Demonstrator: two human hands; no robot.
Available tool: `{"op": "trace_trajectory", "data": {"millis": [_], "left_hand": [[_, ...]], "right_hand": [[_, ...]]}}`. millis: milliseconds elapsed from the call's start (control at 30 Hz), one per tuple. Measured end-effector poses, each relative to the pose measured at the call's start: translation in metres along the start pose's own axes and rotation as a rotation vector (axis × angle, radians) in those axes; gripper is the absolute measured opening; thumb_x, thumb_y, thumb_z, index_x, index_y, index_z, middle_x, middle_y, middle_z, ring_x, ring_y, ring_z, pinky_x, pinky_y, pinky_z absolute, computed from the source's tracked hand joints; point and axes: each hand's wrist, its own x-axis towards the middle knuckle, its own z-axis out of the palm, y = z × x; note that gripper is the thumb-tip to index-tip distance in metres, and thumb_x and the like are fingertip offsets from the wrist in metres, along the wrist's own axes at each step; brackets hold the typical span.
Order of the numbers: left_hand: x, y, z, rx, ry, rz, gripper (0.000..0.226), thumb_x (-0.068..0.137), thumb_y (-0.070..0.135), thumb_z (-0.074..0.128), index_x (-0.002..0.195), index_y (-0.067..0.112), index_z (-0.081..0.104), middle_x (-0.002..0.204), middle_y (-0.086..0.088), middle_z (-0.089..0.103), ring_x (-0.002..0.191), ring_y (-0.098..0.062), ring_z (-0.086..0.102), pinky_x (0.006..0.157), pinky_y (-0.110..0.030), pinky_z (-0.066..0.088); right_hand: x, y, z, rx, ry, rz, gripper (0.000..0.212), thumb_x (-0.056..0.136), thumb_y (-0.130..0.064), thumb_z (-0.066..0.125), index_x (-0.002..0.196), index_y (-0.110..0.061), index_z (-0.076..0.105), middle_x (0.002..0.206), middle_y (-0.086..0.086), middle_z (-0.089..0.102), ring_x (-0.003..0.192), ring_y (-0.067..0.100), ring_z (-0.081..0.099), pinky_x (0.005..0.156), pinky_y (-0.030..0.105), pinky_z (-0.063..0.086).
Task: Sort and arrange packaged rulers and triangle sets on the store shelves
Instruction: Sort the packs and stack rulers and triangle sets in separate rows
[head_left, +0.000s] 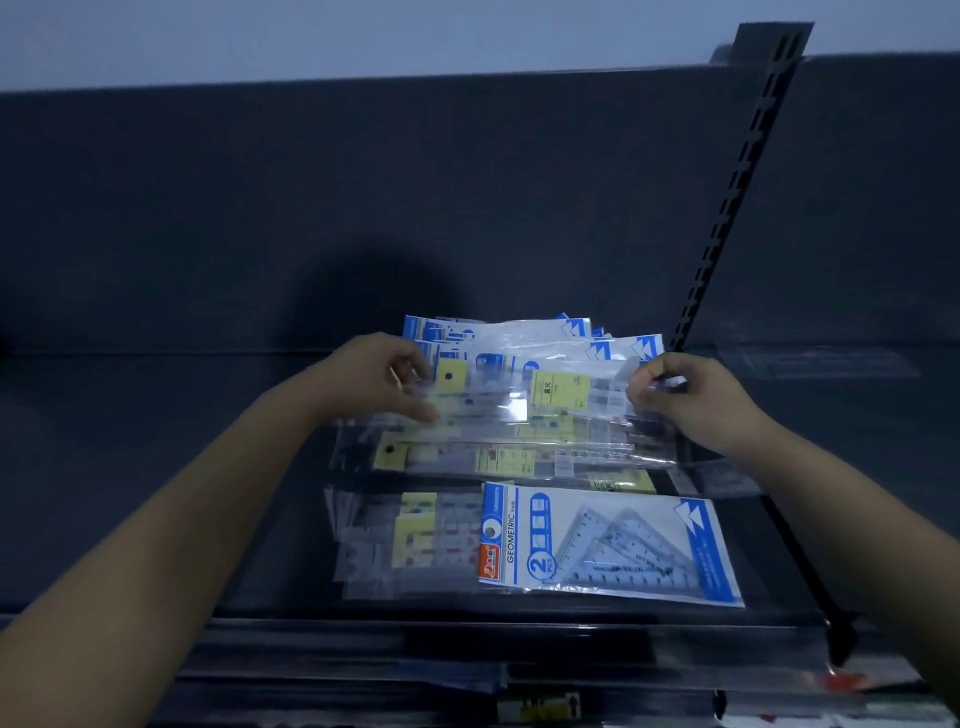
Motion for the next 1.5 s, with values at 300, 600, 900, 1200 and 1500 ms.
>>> {"op": "trace_trajectory", "data": {"millis": [300,600,900,1200,1500], "left_hand": [[0.001,-0.001,-0.023,-0.049,-0.104,0.064,0.008,0.069,0.023,0.083,0.072,0.025,0.076,0.077,0.001,0.073,0.071,-0.003,0.062,0.068,-0.017,0.048],[0.031,0.052,0.000,-0.275,-0.108,0.270,0.020,0.075,0.044,0.073,0.081,0.025,0.075,0.069,0.000,0.071,0.041,-0.011,0.052,0.038,-0.020,0.039],[0.057,0.142,0.059,-0.498,-0.265,0.300,0.013,0.091,0.011,0.061,0.101,0.009,0.069,0.083,-0.003,0.074,0.051,-0.009,0.057,0.046,-0.019,0.047],[0.086,0.258,0.145,-0.498,-0.302,0.238,0.020,0.086,0.009,0.067,0.106,0.013,0.070,0.085,-0.002,0.073,0.071,-0.008,0.065,0.069,-0.020,0.054],[0.124,0.329,0.218,-0.379,-0.173,0.117,0.026,0.083,0.004,0.070,0.107,0.012,0.068,0.094,-0.003,0.073,0.086,-0.008,0.067,0.077,-0.017,0.053]], "right_hand": [[-0.009,0.010,-0.021,0.225,0.066,0.119,0.013,0.089,-0.006,0.058,0.077,-0.010,0.062,0.073,0.011,0.060,0.066,0.022,0.051,0.058,0.029,0.044],[-0.043,0.006,-0.042,0.293,0.153,0.152,0.014,0.089,-0.003,0.057,0.078,-0.012,0.058,0.069,0.002,0.056,0.053,0.008,0.048,0.049,0.018,0.035],[-0.079,0.044,-0.121,0.245,0.205,0.191,0.010,0.089,-0.008,0.060,0.080,-0.010,0.063,0.062,-0.006,0.056,0.058,0.011,0.044,0.056,0.025,0.034],[-0.086,0.126,-0.253,0.217,0.300,0.178,0.015,0.090,-0.005,0.056,0.078,-0.011,0.064,0.071,0.003,0.057,0.061,0.015,0.046,0.056,0.029,0.034],[-0.070,0.182,-0.342,0.180,0.147,0.247,0.009,0.086,-0.006,0.062,0.077,-0.008,0.066,0.060,0.003,0.052,0.056,0.015,0.043,0.056,0.028,0.033]]}}
